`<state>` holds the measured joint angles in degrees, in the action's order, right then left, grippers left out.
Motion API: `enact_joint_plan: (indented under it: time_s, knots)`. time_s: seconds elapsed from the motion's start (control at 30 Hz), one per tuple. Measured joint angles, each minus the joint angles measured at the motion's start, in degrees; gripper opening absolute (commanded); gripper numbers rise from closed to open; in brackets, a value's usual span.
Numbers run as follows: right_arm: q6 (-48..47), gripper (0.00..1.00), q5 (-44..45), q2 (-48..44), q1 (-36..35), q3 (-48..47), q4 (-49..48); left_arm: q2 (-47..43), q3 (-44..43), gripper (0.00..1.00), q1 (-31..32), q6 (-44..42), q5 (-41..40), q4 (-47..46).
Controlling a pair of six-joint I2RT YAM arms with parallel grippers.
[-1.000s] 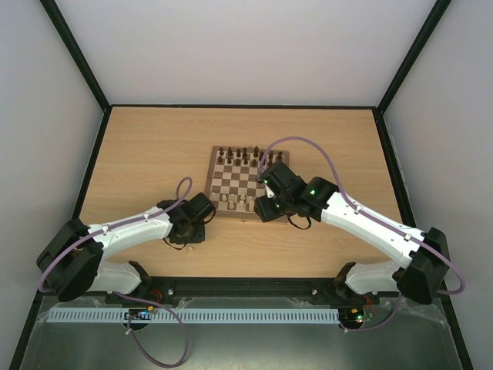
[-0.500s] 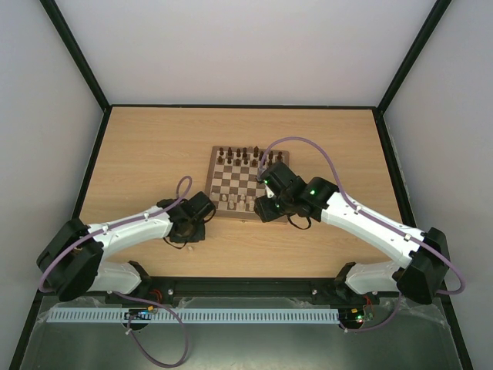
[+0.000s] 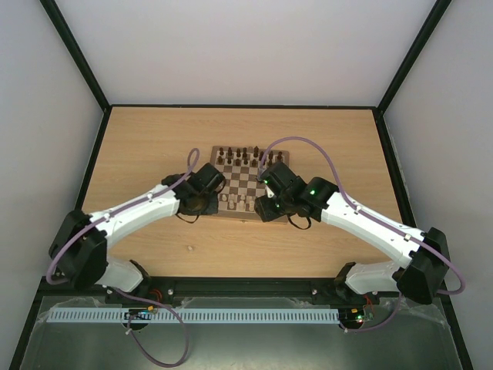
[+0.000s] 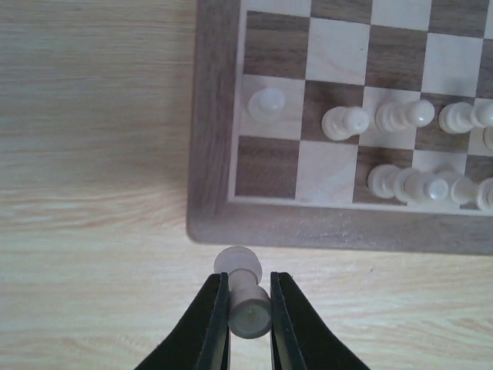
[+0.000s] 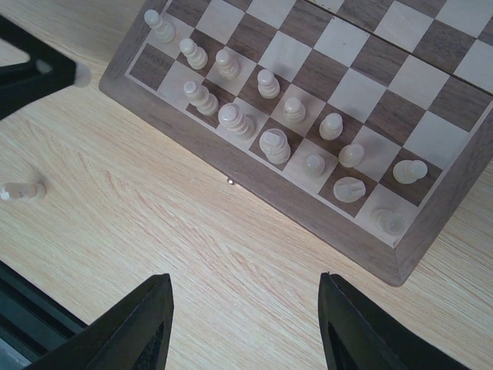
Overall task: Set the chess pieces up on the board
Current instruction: Place the chess piece on the chessboard.
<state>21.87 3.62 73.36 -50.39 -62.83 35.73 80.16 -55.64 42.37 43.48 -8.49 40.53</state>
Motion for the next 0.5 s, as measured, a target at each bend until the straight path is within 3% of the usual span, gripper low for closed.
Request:
enact_joint_plan:
  time_s: [0.23,0.5]
  knots:
    - [0.0,0.52,0.85,0.0,0.0,0.0,0.04,8.85,-2.95,0.06,-0.83,-3.65,0.63,-2.73]
    - [0.0,0.52,1.2,0.0,0.0,0.0,0.04,11.96,-5.97,0.06,-0.83,-5.57,0.79,-3.56]
